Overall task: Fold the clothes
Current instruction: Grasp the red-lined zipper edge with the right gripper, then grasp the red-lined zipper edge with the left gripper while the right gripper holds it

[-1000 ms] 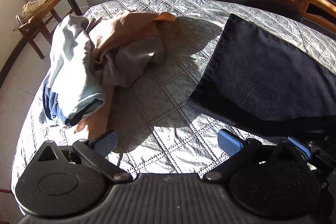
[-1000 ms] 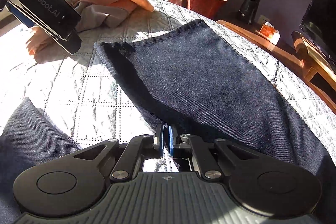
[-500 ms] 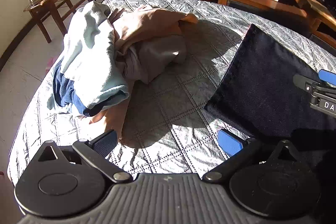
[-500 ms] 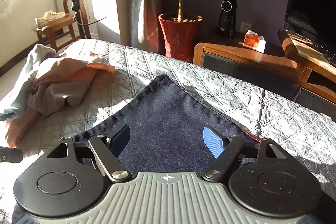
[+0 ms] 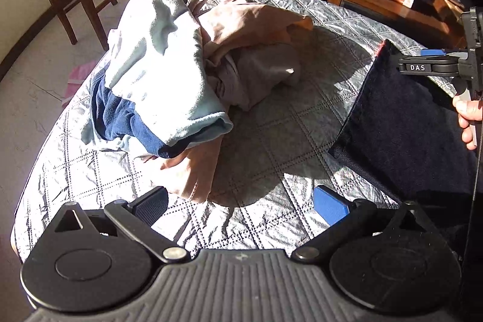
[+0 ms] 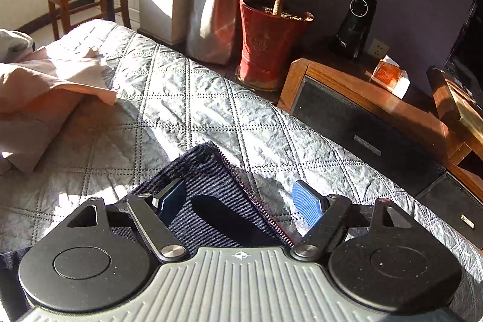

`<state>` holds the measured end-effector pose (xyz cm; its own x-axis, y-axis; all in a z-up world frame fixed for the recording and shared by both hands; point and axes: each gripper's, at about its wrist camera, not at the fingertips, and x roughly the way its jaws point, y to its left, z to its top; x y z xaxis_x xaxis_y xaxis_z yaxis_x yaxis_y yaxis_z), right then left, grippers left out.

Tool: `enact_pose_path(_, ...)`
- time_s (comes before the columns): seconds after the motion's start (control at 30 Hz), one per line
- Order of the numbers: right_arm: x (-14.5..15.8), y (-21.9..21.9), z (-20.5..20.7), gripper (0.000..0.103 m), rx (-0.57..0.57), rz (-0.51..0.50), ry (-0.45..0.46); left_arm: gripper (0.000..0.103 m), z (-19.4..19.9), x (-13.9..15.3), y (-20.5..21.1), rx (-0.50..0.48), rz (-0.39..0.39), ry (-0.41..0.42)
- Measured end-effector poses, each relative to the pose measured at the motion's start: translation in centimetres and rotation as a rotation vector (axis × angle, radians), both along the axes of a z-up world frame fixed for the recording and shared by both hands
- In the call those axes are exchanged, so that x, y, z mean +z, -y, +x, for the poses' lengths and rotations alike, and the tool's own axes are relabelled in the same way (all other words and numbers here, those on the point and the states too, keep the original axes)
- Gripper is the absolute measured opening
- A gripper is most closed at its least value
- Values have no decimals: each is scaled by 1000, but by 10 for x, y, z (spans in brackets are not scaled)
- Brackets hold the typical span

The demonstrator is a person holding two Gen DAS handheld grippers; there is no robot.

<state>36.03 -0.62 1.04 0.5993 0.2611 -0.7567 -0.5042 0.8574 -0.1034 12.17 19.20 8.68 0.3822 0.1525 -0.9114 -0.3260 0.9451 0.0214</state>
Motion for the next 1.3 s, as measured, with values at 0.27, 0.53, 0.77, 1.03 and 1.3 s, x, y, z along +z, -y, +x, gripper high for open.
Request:
enact_pose_path(0.27, -3, 23, -2, 6, -35, 176, -70, 102, 0, -5, -8, 16, -23, -15)
enact_pose_path(0.53, 50, 37, -38, 6, 6, 216, 22, 102, 1, -4, 0, 25, 15, -10)
enact_pose_path(0.77, 87, 57, -140, 5, 47, 281, 114, 102, 6, -12, 10, -23, -22, -36)
enact_pose_path(1.03, 73, 56, -250, 5, 142, 217, 178, 102, 7, -4, 19, -56, -217, 17)
enact_pose_path(1.3, 44, 56, -316, 5, 191, 122, 205, 102, 11, -21, 26, -68, -364, -52)
